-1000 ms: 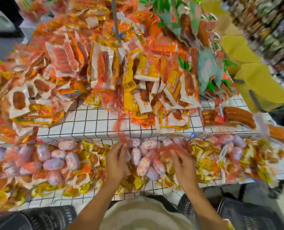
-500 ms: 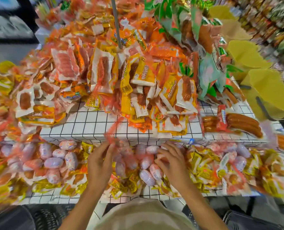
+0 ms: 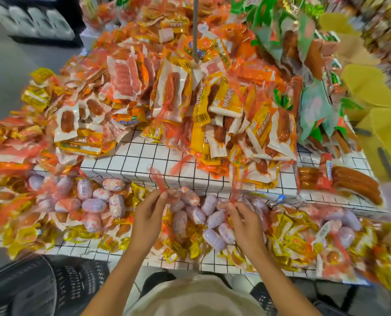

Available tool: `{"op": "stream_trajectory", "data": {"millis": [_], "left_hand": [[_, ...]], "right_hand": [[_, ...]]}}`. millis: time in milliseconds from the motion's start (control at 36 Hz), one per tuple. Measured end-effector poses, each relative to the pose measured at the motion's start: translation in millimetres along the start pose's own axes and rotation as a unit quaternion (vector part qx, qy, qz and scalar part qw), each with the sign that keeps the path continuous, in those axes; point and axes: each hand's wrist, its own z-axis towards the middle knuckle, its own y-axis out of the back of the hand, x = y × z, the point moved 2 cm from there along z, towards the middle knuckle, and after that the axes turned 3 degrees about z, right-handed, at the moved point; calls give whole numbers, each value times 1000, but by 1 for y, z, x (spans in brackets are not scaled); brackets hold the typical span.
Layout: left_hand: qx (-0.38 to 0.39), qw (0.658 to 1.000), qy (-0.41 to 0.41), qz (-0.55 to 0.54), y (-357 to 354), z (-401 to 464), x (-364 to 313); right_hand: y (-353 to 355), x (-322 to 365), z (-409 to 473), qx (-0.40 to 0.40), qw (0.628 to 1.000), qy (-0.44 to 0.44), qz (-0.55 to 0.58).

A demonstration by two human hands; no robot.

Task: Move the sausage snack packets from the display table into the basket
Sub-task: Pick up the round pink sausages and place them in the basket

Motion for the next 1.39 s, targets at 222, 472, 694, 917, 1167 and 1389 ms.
{"op": "stream_trajectory", "data": {"millis": [222, 472, 694, 917, 1167, 1389], "left_hand": [[30, 995, 67, -67, 26, 7, -6], [89, 995, 24, -39, 30, 21, -19], [63, 994, -8, -85, 39, 1, -43], [-68, 991, 53, -105, 96, -57, -64], [-280, 949, 119, -86, 156, -161, -58], [-376, 898, 175, -149, 203, -254, -28]], "right_hand": [[-5, 47, -25, -138, 985, -39, 93], [-3, 104, -54, -269, 950, 13, 157], [8, 126, -77, -215, 959, 52, 177], [-6, 133, -84, -59, 970, 46, 233], [-57, 130, -78, 109, 971, 60, 204], [-136, 155, -111, 261, 940, 73, 207]]}}
